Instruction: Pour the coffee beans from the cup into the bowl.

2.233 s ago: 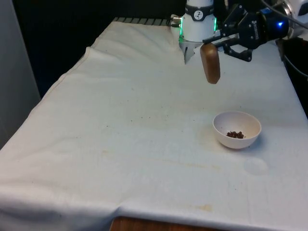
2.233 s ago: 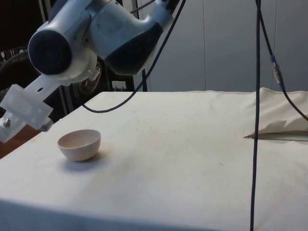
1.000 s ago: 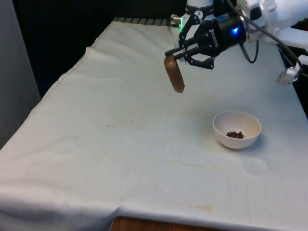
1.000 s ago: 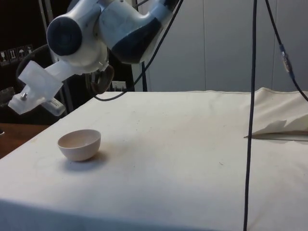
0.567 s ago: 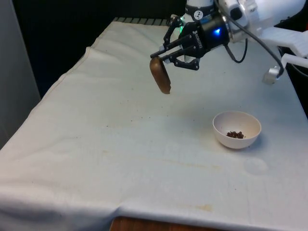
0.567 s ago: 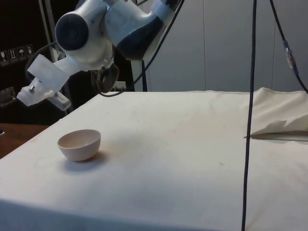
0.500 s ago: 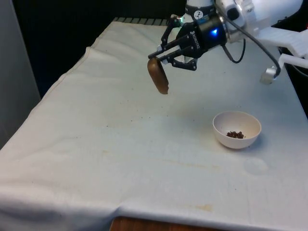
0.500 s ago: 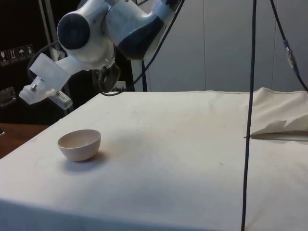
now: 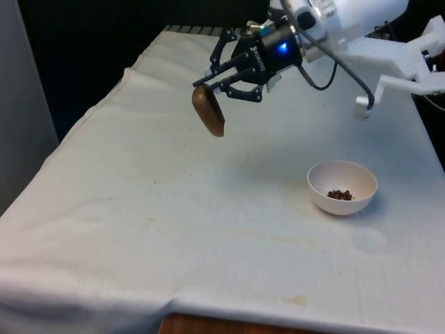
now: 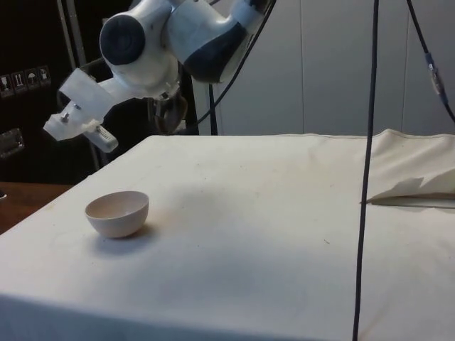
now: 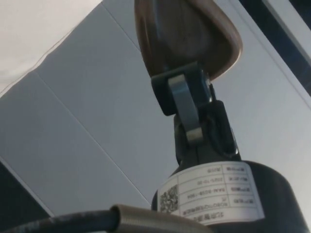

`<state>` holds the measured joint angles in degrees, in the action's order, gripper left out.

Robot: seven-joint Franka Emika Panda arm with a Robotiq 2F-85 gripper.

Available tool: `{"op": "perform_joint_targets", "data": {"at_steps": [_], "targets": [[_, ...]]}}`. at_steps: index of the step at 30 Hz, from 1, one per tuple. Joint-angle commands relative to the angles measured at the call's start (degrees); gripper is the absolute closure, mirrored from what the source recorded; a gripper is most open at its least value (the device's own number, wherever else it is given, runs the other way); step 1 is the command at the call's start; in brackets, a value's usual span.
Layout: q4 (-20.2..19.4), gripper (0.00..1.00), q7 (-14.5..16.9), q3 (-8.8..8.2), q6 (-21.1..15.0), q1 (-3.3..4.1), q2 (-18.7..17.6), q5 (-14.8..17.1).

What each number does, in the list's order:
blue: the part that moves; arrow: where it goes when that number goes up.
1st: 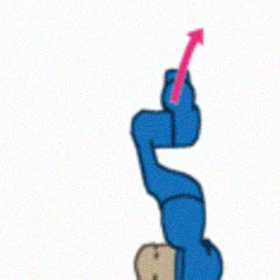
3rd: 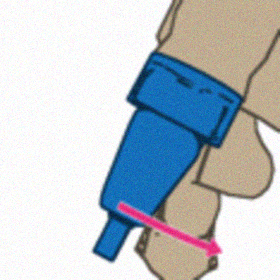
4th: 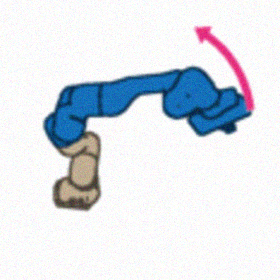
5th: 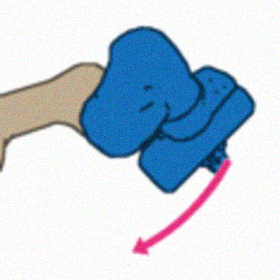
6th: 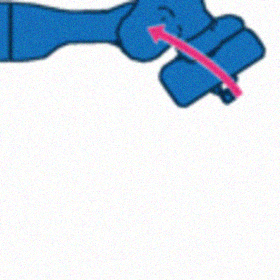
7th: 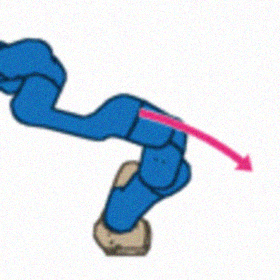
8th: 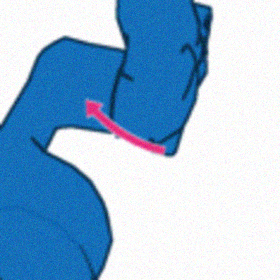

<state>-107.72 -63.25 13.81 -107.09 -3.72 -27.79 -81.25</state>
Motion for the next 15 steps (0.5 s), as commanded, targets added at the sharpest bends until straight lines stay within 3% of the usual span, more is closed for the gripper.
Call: {"op": "perform_joint_targets", "data": {"at_steps": [1, 3, 4, 5, 11, 12, 15], "targets": [[-0.9, 1.0, 0.0, -0.23, -1.8, -0.69, 0.7, 0.3], [-1.3, 1.0, 0.0, -0.86, -2.6, -0.57, 1.0, 0.5], [-0.7, 1.0, 0.0, -1.03, -1.3, 0.0, 0.5, 0.3], [-1.5, 1.0, 0.0, -1.2, -3.0, -0.63, 1.1, 0.7], [-2.5, 1.0, -0.2, -2.98, -5.4, -0.57, 1.7, 1.8], [-2.0, 1.0, -0.1, -3.21, -4.2, 0.0, 1.3, 1.6], [-2.9, 1.0, -0.3, -3.72, -6.5, -0.57, 1.8, 2.6]]}}
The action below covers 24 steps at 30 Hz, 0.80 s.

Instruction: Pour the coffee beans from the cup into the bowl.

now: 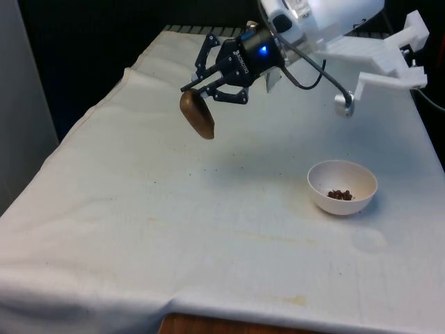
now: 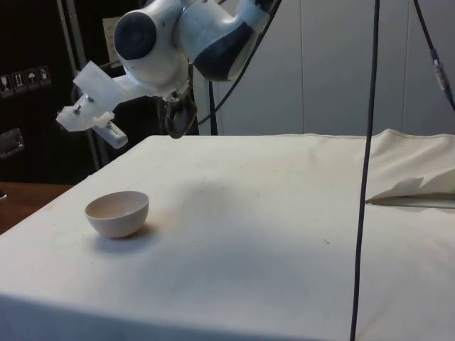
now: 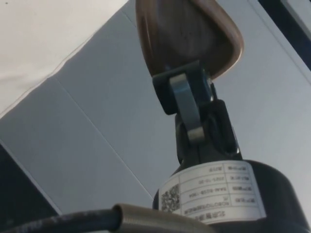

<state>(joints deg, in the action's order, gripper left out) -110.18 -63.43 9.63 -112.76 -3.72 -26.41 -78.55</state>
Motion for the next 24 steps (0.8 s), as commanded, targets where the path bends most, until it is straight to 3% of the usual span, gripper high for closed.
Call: {"op": "perform_joint_targets", "data": {"at_steps": [1, 6, 7, 8, 15, 16, 18, 24], "targets": [[-0.7, 1.0, -0.1, 0.06, -1.5, -0.57, 0.5, 0.4], [-1.3, 1.0, -0.2, -1.03, -3.3, -0.57, 0.6, 1.5], [-0.7, 1.0, -0.1, -1.32, -2.2, 0.0, 0.2, 1.4], [-1.5, 1.0, -0.2, -1.49, -4.0, -0.57, 0.7, 2.1], [-2.5, 1.0, -1.0, -2.52, -5.6, -0.34, 0.9, 3.5], [-1.7, 1.0, -0.6, -2.75, -4.5, 0.0, 0.3, 3.2], [-3.0, 1.0, -1.8, -2.58, -6.1, -0.46, 0.9, 4.0], [-4.2, 1.0, -3.3, -2.98, -7.6, -0.46, 1.3, 5.5]]}}
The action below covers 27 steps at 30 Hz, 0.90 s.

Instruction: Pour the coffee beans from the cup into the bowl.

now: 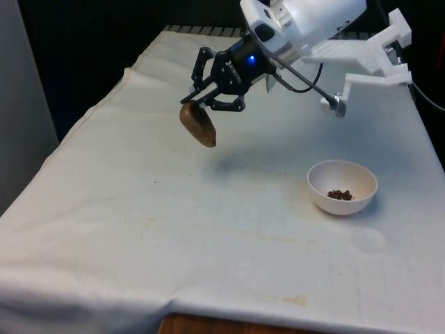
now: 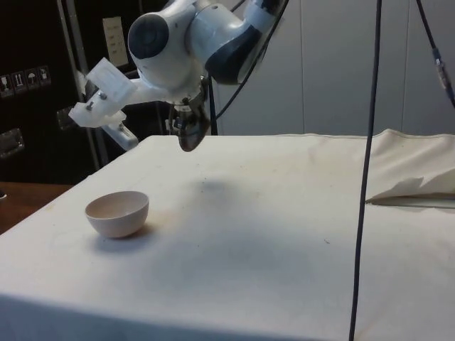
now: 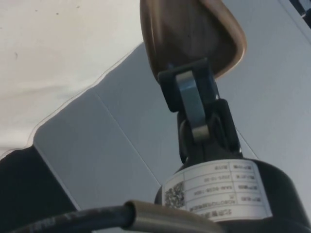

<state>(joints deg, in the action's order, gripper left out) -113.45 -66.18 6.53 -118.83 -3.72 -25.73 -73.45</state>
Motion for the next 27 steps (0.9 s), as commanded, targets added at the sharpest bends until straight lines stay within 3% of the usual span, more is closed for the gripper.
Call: {"op": "perform_joint_targets", "data": {"at_steps": [1, 2, 4, 7, 9, 10, 15, 17, 18, 19, 26, 27], "targets": [[-0.2, 1.0, -0.2, -0.06, -0.2, 0.0, 0.1, 0.2], [-1.1, 1.0, -0.7, 0.0, -1.7, -0.46, 0.6, 0.5], [-1.7, 1.0, -1.1, -0.23, -2.2, -0.52, 1.0, 0.5], [-2.5, 1.0, -1.5, -0.69, -2.8, -0.52, 1.5, 0.6], [-2.4, 1.0, -1.4, -1.26, -2.1, 0.0, 1.3, 0.7], [-3.4, 1.0, -1.8, -1.2, -3.4, -0.34, 2.1, 0.8], [-4.9, 1.0, -2.3, -1.49, -4.2, -0.4, 3.0, 1.9], [-5.3, 1.0, -2.4, -1.55, -4.4, -0.4, 3.3, 2.5], [-4.8, 1.0, -2.2, -1.72, -3.3, 0.0, 2.8, 2.3], [-5.5, 1.0, -2.4, -1.6, -4.6, -0.46, 3.4, 2.7], [-7.2, 1.0, -2.5, -2.12, -5.8, -0.4, 4.5, 4.9], [-6.5, 1.0, -2.3, -2.23, -4.6, 0.0, 4.0, 4.6]]}}
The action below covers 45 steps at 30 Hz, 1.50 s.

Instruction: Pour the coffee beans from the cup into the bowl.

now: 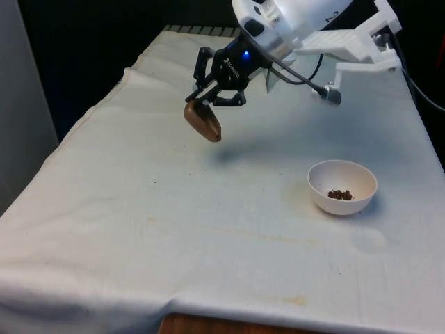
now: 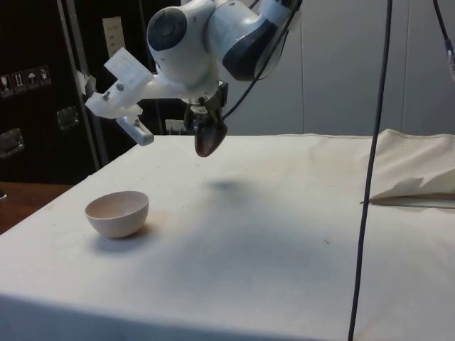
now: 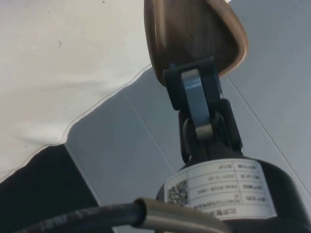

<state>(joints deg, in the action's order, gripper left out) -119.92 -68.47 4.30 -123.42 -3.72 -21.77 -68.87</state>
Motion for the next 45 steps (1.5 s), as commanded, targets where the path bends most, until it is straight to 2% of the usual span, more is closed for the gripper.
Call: {"op": "perform_joint_targets", "data": {"at_steps": [1, 9, 10, 11, 18, 19, 20, 26, 27, 28, 36, 37, 38, 44, 45], "targets": [[-0.9, 1.0, -0.2, 0.0, -1.4, -0.4, 0.6, 0.5], [-2.5, 1.0, -0.1, -0.34, -2.8, -0.4, 1.7, 3.6], [-1.9, 1.0, -0.1, -0.52, -1.7, 0.0, 1.2, 3.2], [-2.6, 1.0, -0.1, -0.4, -2.9, -0.4, 1.7, 4.0], [-2.9, 1.0, -0.2, -0.69, -4.2, -0.4, 1.6, 7.1], [-2.5, 1.0, -0.1, -0.8, -3.1, 0.0, 1.4, 6.8], [-2.9, 1.0, -0.2, -0.74, -4.5, -0.4, 1.6, 7.8], [-3.2, 1.0, -0.1, -0.97, -5.6, -0.4, 1.5, 10.1], [-2.9, 1.0, -0.1, -1.15, -4.6, 0.0, 1.4, 9.9], [-3.3, 1.0, -0.1, -1.03, -5.8, -0.4, 1.5, 10.5], [-4.0, 1.0, 0.2, -1.32, -7.4, -0.46, 1.7, 14.4], [-3.4, 1.0, -0.1, -1.49, -6.2, 0.0, 1.4, 13.7], [-4.1, 1.0, 0.2, -1.32, -7.5, -0.46, 1.7, 14.7], [-4.4, 1.0, 0.3, -1.78, -8.9, -0.52, 1.5, 17.1], [-4.1, 1.0, 0.0, -2.01, -7.7, 0.0, 1.4, 16.4]]}}
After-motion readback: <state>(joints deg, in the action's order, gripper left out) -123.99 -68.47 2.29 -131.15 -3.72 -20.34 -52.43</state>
